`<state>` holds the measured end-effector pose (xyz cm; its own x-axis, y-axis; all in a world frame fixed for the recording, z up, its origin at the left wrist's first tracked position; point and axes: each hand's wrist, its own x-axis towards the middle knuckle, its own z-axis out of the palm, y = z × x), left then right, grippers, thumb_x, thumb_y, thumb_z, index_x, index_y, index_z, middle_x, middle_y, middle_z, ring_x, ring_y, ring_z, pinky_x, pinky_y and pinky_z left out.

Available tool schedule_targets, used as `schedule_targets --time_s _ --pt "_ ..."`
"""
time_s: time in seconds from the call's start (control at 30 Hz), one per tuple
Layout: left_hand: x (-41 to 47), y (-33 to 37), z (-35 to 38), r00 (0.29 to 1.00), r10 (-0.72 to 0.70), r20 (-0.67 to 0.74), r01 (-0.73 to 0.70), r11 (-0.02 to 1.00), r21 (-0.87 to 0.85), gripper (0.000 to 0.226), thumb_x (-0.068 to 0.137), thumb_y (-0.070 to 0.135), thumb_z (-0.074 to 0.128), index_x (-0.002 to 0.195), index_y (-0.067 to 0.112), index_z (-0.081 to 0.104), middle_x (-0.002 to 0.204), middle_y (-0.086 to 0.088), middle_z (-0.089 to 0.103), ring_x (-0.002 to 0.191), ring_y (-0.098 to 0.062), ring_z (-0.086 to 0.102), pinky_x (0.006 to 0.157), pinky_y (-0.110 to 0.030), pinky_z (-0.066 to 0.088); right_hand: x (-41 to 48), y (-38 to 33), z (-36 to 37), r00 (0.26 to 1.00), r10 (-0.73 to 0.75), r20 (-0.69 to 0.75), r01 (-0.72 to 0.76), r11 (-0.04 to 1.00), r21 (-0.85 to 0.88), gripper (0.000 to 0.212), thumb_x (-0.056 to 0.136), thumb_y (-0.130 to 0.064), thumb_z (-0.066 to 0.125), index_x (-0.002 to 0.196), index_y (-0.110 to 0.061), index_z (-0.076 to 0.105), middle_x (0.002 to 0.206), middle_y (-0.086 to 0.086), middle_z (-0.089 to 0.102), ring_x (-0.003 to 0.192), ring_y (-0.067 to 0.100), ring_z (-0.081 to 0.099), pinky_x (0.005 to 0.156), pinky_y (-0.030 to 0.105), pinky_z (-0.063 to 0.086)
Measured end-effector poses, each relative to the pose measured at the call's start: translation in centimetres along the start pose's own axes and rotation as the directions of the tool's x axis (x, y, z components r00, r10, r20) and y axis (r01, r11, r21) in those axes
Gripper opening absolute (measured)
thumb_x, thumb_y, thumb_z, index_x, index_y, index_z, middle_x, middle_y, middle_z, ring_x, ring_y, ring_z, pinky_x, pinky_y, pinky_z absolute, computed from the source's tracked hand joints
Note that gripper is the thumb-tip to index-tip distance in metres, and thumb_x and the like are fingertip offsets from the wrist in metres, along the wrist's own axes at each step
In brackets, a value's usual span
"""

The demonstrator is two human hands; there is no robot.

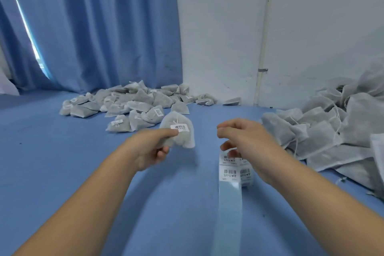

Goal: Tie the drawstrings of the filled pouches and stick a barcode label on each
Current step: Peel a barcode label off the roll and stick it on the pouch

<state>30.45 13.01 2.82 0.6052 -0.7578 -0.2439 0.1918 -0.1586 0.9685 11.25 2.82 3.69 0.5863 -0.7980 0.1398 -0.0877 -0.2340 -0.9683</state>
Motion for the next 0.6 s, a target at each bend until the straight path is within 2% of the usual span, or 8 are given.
schedule_targets --time_s 0.07,0.1,0.17,0.23,0.3,0.37,0.43,0.6 --pt "2.1 2.5 -0.4 0.998 0.062 0.006 -0.059 0.976 -0.208 0.013 0.090 0.010 0.069 0.102 0.007 0.064 0.069 -0.003 0.069 0.051 -0.012 0.063 0.043 -0.019 0.052 0.9 0.1 0.1 1.000 -0.004 -0.022 0.005 0.999 0.045 0.007 0.088 -0.016 0.064 0.086 -0.019 0.070 0.085 -0.006 0.070 0.057 0.005 0.065 0.058 0.024 0.050" --pt "3.2 3.7 -0.6 0.995 0.100 -0.012 -0.098 0.943 -0.319 0.015 0.090 0.007 0.067 0.104 0.004 0.061 0.084 -0.009 0.070 0.065 -0.019 0.070 0.053 -0.024 0.059 1.3 0.1 0.0 0.999 -0.007 -0.031 0.009 0.998 0.064 0.008 0.088 -0.015 0.063 0.084 -0.017 0.070 0.083 -0.004 0.070 0.056 0.005 0.064 0.056 0.024 0.049" --pt "5.5 5.2 -0.9 0.987 0.119 -0.104 -0.152 0.891 -0.427 0.020 0.093 0.007 0.065 0.109 0.002 0.054 0.112 -0.013 0.053 0.096 -0.033 0.067 0.073 -0.037 0.062 1.8 0.2 -0.1 0.999 -0.020 -0.043 0.023 0.997 0.078 0.009 0.088 -0.015 0.064 0.083 -0.015 0.071 0.078 -0.003 0.070 0.055 0.006 0.063 0.055 0.024 0.048" --pt "6.9 5.0 -1.0 0.988 0.063 -0.141 -0.121 0.882 -0.456 0.040 0.095 0.010 0.063 0.131 0.003 0.047 0.121 -0.015 0.040 0.109 -0.042 0.058 0.085 -0.047 0.056 2.1 0.5 -0.4 0.998 -0.026 -0.052 0.029 0.997 0.075 0.010 0.088 -0.016 0.064 0.081 -0.014 0.071 0.072 -0.004 0.069 0.054 0.007 0.062 0.054 0.024 0.047" --pt "7.1 3.9 -0.4 0.997 0.007 -0.071 -0.038 0.893 -0.448 0.044 0.097 0.013 0.058 0.137 0.003 0.042 0.120 -0.019 0.048 0.099 -0.044 0.061 0.083 -0.050 0.053 2.1 1.0 -0.9 0.998 -0.027 -0.060 0.031 0.998 0.062 0.011 0.088 -0.016 0.064 0.080 -0.014 0.071 0.067 -0.006 0.069 0.053 0.007 0.061 0.054 0.025 0.047" --pt "6.7 2.7 0.4 1.000 -0.007 0.014 0.013 0.902 -0.431 0.024 0.099 0.015 0.052 0.120 0.005 0.051 0.110 -0.018 0.058 0.089 -0.038 0.066 0.076 -0.048 0.053 1.9 1.5 -1.4 0.998 -0.022 -0.060 0.024 0.999 0.041 0.012 0.088 -0.016 0.064 0.079 -0.014 0.071 0.063 -0.007 0.069 0.053 0.007 0.060 0.055 0.025 0.047" --pt "6.3 1.6 1.1 0.999 -0.019 0.033 0.031 0.913 -0.407 0.010 0.098 0.014 0.051 0.101 0.008 0.057 0.099 -0.011 0.063 0.083 -0.028 0.067 0.071 -0.040 0.053 1.5 2.0 -2.0 0.998 -0.004 -0.065 0.006 1.000 0.024 0.012 0.088 -0.015 0.063 0.079 -0.015 0.071 0.061 -0.007 0.068 0.052 0.009 0.059 0.055 0.025 0.046" --pt "3.2 0.9 4.7 0.997 -0.010 0.083 0.038 0.938 -0.345 0.008 0.095 0.013 0.054 0.092 0.012 0.062 0.079 -0.002 0.064 0.064 -0.017 0.060 0.059 -0.026 0.043 -0.5 2.6 -3.6 0.998 0.021 -0.055 -0.020 1.000 0.023 0.012 0.091 -0.013 0.061 0.082 -0.011 0.069 0.058 -0.006 0.065 0.052 0.011 0.056 0.049 0.020 0.043"
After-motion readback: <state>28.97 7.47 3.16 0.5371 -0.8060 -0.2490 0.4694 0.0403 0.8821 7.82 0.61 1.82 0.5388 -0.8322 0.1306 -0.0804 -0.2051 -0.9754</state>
